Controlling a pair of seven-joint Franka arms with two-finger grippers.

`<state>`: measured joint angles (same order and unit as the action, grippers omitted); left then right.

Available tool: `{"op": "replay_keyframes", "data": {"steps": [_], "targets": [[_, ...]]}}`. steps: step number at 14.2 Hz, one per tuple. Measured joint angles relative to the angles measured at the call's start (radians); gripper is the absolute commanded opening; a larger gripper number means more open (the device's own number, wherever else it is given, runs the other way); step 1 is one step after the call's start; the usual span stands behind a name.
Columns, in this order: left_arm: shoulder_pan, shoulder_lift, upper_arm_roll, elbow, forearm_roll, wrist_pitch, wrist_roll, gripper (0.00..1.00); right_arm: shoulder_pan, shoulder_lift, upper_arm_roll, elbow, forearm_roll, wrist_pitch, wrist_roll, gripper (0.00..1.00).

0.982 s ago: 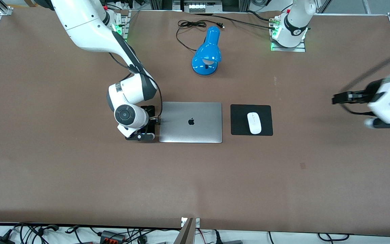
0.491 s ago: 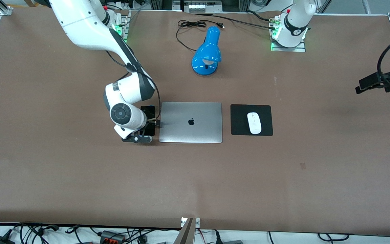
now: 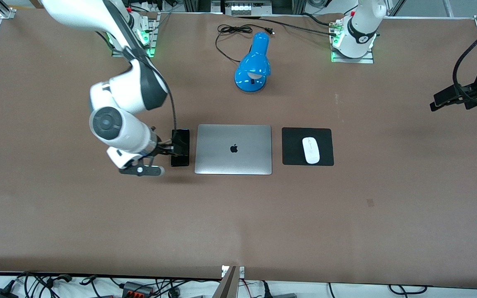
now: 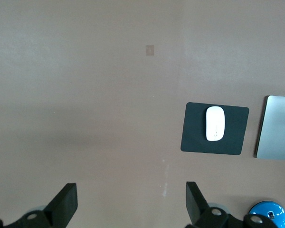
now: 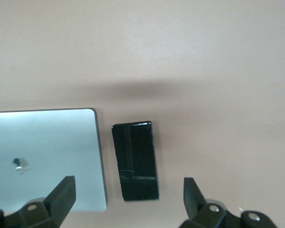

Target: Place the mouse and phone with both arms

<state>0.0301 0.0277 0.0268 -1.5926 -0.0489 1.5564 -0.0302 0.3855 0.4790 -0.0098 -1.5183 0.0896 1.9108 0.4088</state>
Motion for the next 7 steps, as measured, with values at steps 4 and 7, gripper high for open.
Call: {"op": "replay_keyframes", "data": {"steps": [4,7], "targets": [[-0.003,0.0,0.001,-0.002,0.001,0.002,0.0,1.0,-0.099,-0.01,-0.005,0.191,-0.001,-0.207,-0.099,1.0],[-0.001,0.0,0.002,-0.003,0.001,0.003,0.0,1.0,-0.204,-0.02,-0.01,0.258,-0.001,-0.241,-0.182,1.0]]}}
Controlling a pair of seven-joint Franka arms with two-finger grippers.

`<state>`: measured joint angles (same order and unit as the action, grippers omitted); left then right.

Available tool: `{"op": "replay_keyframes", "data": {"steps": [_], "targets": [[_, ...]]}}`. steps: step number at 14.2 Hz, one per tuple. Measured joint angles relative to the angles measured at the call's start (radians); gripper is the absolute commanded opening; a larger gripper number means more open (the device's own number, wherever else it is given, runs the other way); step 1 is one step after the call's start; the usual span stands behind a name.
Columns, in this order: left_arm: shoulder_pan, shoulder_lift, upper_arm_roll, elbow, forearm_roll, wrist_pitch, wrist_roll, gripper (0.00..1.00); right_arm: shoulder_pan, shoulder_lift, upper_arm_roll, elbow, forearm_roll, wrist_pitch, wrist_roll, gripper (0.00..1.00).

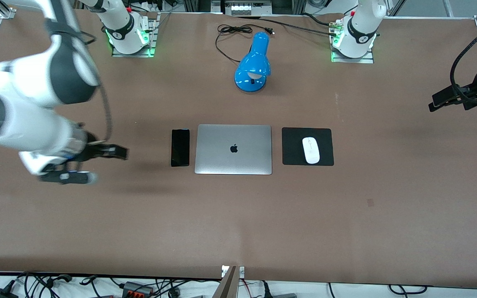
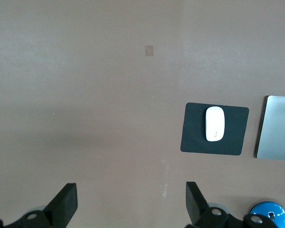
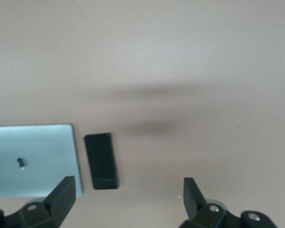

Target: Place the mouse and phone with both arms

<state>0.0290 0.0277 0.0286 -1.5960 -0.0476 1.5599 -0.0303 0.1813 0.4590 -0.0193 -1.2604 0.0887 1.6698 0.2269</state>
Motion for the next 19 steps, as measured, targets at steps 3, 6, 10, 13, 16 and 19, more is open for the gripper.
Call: {"op": "replay_keyframes", "data": {"steps": [3,6,10,13,16,19], "targets": [[0.0,0.0,0.0,-0.001,0.0,0.0,0.0,1.0,-0.1,-0.059,-0.009,0.021,-0.007,-0.015,-0.091,1.0],[0.0,0.0,-0.001,-0.001,0.0,0.012,0.002,1.0,-0.199,-0.123,-0.01,0.021,-0.009,-0.05,-0.209,1.0],[-0.006,0.0,-0.002,0.001,0.0,0.015,0.003,1.0,-0.216,-0.149,-0.004,0.019,-0.07,-0.052,-0.256,1.0],[-0.007,0.0,-0.003,0.001,0.0,0.015,0.003,1.0,-0.214,-0.176,0.002,-0.029,-0.086,-0.041,-0.256,1.0],[-0.01,0.001,-0.008,0.001,0.0,0.015,0.004,1.0,-0.214,-0.279,0.002,-0.2,-0.087,0.043,-0.256,1.0],[-0.013,0.001,-0.013,0.001,0.0,0.015,0.004,1.0,-0.214,-0.403,0.002,-0.374,-0.087,0.081,-0.256,1.0]]}}
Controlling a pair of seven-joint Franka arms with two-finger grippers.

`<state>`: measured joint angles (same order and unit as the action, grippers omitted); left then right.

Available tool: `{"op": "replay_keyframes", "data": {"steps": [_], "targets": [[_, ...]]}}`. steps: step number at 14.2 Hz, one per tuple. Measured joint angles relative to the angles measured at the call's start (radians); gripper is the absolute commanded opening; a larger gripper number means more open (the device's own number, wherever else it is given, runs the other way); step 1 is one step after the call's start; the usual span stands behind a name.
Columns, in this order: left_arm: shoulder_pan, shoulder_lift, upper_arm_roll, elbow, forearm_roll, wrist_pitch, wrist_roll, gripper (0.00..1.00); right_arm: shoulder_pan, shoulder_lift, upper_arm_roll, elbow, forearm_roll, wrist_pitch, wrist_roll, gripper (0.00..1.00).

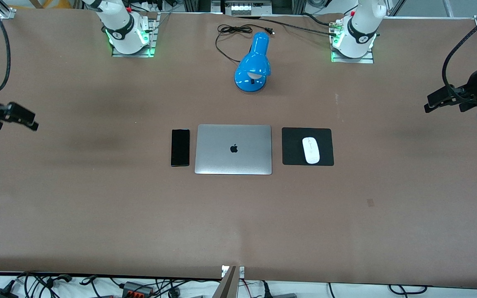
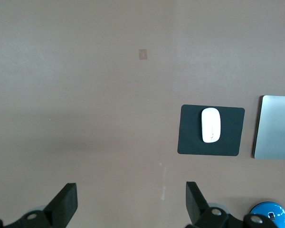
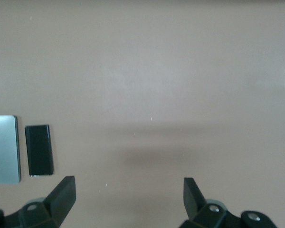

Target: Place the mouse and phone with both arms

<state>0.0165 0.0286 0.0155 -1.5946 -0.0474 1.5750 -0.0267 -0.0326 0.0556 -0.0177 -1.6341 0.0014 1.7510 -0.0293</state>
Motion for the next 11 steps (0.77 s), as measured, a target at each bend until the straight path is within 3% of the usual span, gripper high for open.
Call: {"op": "replay_keyframes", "data": {"steps": [3,11], "targets": [[0.0,0.0,-0.001,0.0,0.0,0.0,0.0,1.0,-0.001,-0.065,0.0,-0.078,0.0,0.013,0.0,1.0],[0.002,0.001,-0.001,0.0,0.0,0.0,0.0,1.0,-0.001,-0.076,0.0,-0.078,0.0,0.017,0.0,1.0]]}}
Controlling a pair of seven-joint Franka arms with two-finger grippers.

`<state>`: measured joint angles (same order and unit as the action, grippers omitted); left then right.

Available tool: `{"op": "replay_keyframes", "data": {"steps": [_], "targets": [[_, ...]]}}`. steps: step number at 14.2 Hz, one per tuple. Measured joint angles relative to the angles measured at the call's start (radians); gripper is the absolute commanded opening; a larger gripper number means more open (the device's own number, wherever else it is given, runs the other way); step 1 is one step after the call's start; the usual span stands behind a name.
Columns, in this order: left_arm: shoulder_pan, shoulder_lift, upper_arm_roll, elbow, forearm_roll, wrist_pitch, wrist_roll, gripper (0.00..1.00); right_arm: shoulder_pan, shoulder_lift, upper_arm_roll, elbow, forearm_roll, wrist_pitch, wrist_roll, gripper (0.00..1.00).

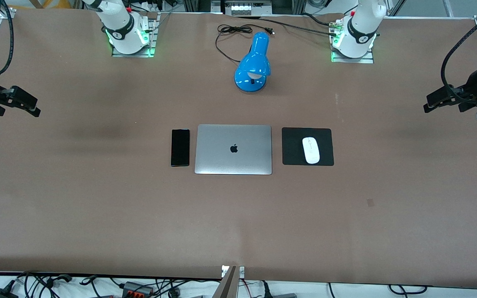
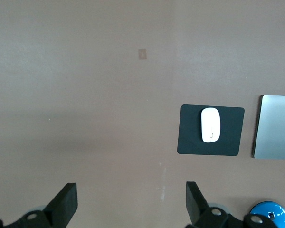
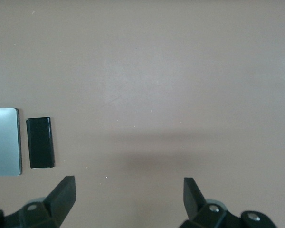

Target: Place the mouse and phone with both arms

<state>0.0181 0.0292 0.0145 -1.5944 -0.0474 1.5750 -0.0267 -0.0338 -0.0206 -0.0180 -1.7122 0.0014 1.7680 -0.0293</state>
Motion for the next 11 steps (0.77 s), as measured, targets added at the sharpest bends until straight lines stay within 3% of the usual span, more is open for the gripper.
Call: {"op": "replay_keyframes", "data": {"steps": [11], "targets": [[0.005,0.001,0.0,0.0,0.0,0.0,0.0,1.0,-0.002,-0.002,0.0,0.0,0.0,-0.015,0.0,1.0]]}}
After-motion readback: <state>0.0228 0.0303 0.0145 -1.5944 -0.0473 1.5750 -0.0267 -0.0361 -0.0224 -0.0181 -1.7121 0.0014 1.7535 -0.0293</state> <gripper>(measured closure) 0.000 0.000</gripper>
